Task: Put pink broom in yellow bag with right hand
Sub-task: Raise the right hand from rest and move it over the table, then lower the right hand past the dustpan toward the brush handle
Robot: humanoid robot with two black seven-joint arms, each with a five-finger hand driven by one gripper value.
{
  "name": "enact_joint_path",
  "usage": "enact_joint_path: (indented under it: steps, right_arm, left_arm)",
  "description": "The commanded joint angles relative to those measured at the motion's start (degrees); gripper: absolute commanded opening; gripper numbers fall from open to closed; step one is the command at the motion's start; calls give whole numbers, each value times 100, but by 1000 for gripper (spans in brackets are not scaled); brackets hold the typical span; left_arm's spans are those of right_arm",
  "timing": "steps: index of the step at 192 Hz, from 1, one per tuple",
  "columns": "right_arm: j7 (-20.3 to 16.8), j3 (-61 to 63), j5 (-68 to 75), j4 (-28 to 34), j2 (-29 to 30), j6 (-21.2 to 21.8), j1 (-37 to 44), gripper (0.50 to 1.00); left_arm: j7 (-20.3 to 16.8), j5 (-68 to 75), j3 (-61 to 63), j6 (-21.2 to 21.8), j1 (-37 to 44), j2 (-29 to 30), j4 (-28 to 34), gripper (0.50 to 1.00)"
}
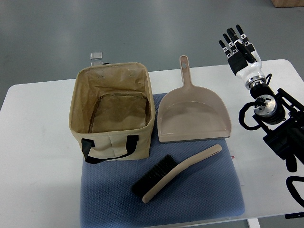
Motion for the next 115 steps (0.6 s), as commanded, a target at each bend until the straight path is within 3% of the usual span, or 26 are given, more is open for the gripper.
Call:
enact_joint_path:
  steps: [1,52,74,95,115]
  right_arm:
    - [-18,-106,-330,31,-174,-6,85,932]
    - [-537,-1416,-2598,418,-1184,55,1140,932]
    - [-581,-2866,-4286,1218,-2010,55,1746,932]
    - [-563,-4694,-5578,1789,-2766,90,2854,932]
    - [-563,-5960,-5736,2466,-3399,644,3961,932]
  left_arm:
    - [0,5,24,-16,0,0,0,1000]
    - [0,14,24,-60,0,0,-9,1000]
    - [9,66,15,-68,0,0,-70,1000]
    - [9,93,15,-68,-9,0,-105,1000]
    - [9,93,33,-68,-35,0,-123,1000]
